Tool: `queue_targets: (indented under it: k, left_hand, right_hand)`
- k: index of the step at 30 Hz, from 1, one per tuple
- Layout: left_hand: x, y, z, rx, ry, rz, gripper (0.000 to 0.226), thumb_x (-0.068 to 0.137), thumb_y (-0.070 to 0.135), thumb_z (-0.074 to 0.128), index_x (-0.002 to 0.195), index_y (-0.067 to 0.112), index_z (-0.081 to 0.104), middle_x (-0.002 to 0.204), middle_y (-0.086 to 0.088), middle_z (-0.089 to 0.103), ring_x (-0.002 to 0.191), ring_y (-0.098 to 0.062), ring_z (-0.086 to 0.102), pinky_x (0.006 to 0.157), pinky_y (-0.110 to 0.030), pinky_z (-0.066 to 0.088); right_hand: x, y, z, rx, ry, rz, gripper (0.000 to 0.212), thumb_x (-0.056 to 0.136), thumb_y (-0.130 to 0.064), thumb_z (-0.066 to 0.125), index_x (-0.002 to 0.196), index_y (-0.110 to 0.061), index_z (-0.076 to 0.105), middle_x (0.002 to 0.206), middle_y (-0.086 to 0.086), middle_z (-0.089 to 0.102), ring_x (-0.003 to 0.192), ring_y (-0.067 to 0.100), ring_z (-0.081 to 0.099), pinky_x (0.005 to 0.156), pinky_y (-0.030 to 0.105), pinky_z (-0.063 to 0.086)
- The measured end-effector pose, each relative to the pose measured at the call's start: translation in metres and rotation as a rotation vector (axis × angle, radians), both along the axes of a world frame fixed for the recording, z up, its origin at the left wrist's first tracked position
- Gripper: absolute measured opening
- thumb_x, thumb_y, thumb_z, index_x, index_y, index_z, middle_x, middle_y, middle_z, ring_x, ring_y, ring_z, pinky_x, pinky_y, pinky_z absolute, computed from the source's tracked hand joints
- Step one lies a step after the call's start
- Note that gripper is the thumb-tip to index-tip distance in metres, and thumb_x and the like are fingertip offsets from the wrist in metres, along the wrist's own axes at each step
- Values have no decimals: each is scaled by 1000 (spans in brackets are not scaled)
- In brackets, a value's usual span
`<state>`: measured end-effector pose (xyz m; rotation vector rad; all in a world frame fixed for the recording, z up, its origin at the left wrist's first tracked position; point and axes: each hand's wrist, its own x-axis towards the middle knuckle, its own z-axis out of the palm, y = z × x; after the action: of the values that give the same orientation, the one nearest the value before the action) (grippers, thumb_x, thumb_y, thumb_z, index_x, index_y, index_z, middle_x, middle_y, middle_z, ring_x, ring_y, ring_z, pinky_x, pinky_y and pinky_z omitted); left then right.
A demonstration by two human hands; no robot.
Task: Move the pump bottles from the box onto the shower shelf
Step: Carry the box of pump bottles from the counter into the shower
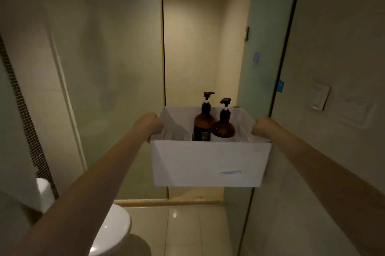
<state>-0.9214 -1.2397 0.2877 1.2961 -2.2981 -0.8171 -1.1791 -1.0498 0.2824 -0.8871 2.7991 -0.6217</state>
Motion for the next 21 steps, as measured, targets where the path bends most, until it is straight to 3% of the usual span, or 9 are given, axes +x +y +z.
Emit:
queue_targets:
  k: [2,5,8,9,12,15,18,21]
  left_hand:
    - [-18,-24,1,22,-6,-16,17,76,1,56,60,2,48,59,-10,49,53,-22,50,29,-21,37]
    - [-46,-65,7,9,-7,-22,8,77,-1,54,81,-7,58,73,-16,54,71,-32,57,49,-34,44]
    - [-73,-109,12,-11,1,-44,5,77,-2,54,72,-2,54,79,-17,54,76,-33,57,54,-39,47]
    - [-83,-125,13,-23,1,-48,10,77,-1,54,68,-1,51,78,-17,54,77,-33,58,54,-38,49]
    - [-112,-170,16,-40,1,-61,20,77,3,55,59,4,47,74,-15,53,67,-26,55,34,-23,39]
    - [-145,-211,11,-16,44,-73,17,78,-1,52,61,2,48,73,-16,52,69,-28,54,41,-31,39]
    - [-180,-250,4,-52,15,-72,12,77,0,52,65,1,50,76,-18,53,66,-28,53,42,-30,37]
    - [-218,-288,-9,-81,-35,-77,11,78,5,52,67,2,49,75,-15,53,58,-24,50,42,-30,36]
  right_hand:
    - [-17,-25,-2,4,-9,-5,27,88,-12,54,111,3,60,114,19,62,101,32,60,67,24,39]
    - [-43,-64,-3,-14,-9,-2,26,88,-12,54,108,2,61,111,19,62,91,30,59,57,24,36]
    - [-71,-105,-2,-45,5,-11,26,86,-11,55,106,2,62,108,20,63,78,26,53,49,23,33]
    - [-81,-119,-2,-57,8,-15,27,85,-10,55,107,3,62,109,20,63,79,27,54,50,23,34]
    - [-111,-158,-3,-96,17,-22,26,83,-8,56,105,4,63,108,23,64,94,33,62,64,26,39]
    - [-138,-195,-3,-105,19,-41,27,83,-7,54,106,5,62,105,24,63,97,34,62,67,27,38]
    - [-169,-229,-10,-93,-1,-55,27,83,-5,54,106,7,61,88,18,55,83,28,57,66,26,38]
    - [-206,-266,-19,-80,-10,-69,28,82,-5,54,106,7,61,98,23,62,92,31,62,67,26,38]
